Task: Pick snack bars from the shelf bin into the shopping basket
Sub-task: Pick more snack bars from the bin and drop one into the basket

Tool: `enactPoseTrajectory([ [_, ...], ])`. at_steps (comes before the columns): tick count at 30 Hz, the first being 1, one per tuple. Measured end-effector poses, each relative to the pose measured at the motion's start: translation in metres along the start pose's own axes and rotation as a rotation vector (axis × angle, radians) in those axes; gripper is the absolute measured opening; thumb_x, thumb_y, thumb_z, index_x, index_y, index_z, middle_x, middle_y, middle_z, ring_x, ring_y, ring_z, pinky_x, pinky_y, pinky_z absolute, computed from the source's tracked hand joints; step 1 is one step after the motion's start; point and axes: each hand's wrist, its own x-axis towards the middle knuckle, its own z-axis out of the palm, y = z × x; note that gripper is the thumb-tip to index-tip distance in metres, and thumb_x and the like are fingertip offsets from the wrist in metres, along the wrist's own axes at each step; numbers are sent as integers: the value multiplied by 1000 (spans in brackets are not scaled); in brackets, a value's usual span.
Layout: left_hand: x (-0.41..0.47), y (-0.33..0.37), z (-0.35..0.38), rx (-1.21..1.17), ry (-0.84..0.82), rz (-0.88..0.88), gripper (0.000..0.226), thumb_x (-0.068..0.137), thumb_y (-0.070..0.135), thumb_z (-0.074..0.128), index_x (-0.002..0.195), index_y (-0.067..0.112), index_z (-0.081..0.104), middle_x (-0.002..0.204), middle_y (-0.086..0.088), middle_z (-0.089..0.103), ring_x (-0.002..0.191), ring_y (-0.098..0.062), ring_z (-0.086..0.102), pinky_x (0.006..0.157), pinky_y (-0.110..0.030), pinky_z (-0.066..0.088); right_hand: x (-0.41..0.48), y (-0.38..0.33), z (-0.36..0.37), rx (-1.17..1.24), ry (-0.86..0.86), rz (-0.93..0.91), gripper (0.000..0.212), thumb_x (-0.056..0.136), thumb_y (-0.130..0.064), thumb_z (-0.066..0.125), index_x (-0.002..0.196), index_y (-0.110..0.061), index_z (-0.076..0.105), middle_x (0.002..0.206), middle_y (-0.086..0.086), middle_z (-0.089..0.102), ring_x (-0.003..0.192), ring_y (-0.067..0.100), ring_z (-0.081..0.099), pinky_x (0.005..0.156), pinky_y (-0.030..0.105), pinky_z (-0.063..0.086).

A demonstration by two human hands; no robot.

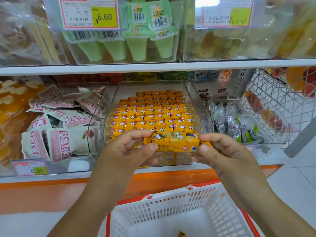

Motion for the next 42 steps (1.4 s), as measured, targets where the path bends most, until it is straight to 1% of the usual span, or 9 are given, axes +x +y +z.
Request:
enactPoseTrajectory([
  [6,1,-1,-6,-65,-17,-4,29,70,15,66,98,10,72,86,-10,77,79,-28,75,66,-23,59,-1,-4,1,149,-28,32,56,45,-48,92,91,-19,76,99,15,75,87,33,74,76,29,59],
  [11,0,0,-7,-98,-39,-18,29,74,17,61,100,10,72,87,-18,76,83,-29,75,68,-22,60,-1,-6,3,279,-1,95,53,56,-19,73,103,5,65,94,26,72,79,32,74,63,25,59],
  [16,0,2,-15,-88,-108,-56,33,81,6,62,110,19,70,95,-16,76,92,-27,74,78,-26,60,0,-9,1,304,-43,122,48,55,-10,71,102,0,72,89,23,73,88,36,73,68,26,59],
  [21,0,2,-14,-64,4,-18,13,71,14,69,79,19,79,83,-12,76,79,-25,75,63,-27,60,1,-6,1,106,-12,32,39,53,-40,89,81,-16,77,88,18,74,85,34,74,72,31,60],
  [23,0,1,-12,-30,31,-11,10,67,24,70,73,23,78,84,-6,76,80,-24,75,73,-33,60,1,-3,0,9,45,18,54,46,-60,89,74,-17,70,96,20,73,88,32,73,88,46,56],
  [26,-1,1,-5,-25,29,-6,21,84,17,62,64,20,68,77,-1,74,80,-22,74,82,-33,56,0,-3,3,17,43,4,52,47,-61,88,64,-21,62,97,27,68,91,32,72,98,56,48],
  [31,-4,-1,3,-9,47,7,17,96,6,52,80,3,57,75,-3,74,72,-17,73,72,-29,60,-3,-3,4,114,33,24,53,41,-57,92,63,-21,62,94,30,66,86,33,73,90,45,56],
  [36,-5,5,1,-93,96,-17,16,90,7,61,102,18,65,81,-6,76,70,-21,73,59,-25,59,-3,-4,6,168,25,-39,51,48,-45,93,79,-19,62,94,20,72,81,41,73,69,32,60],
  [42,-8,4,1,-110,80,-19,21,82,15,65,100,21,74,86,-8,77,76,-22,75,61,-21,58,-5,-8,8,71,21,-51,59,51,-60,87,92,-21,73,96,16,74,84,36,73,72,30,59],
])
